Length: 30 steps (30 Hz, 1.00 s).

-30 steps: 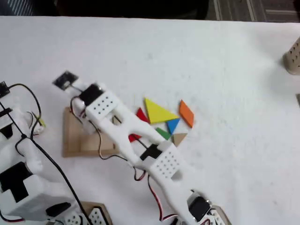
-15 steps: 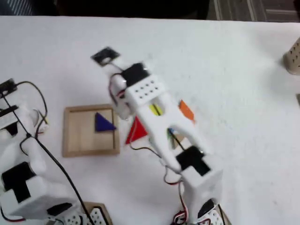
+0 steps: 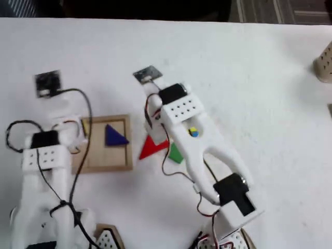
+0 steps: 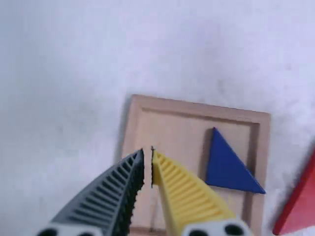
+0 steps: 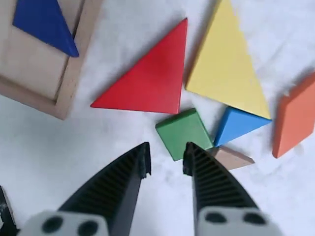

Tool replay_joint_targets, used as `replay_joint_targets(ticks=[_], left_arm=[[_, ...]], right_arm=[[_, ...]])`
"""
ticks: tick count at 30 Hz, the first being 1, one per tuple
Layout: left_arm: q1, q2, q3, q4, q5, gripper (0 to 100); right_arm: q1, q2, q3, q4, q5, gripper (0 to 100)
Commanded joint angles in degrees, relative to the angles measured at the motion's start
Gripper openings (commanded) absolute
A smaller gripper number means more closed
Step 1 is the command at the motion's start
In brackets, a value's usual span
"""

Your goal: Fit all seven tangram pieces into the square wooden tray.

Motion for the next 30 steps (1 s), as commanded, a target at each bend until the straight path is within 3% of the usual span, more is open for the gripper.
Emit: replay_joint_targets(ticks=[1,11,21,30], left_arm=[[7.0,-0.1,-0.8,0.4,0.7,6],[8.0,1.5,2.7,-4.8,0.4,6],[8.6,2.0,3.0,-4.7,0.6,6],[14.6,1.5,5.2,-5.1,0.4,6]], right_arm=[[-3.0,-4.4,1.6,-0.8,-0.1,15.1],[-2.3,-6.3,3.2,-2.3,-0.2,12.6],[-2.6,-6.6,4.3,-2.2,-0.1,11.2],[-3.1,-6.5,4.0,-2.5,-0.5,11.2]])
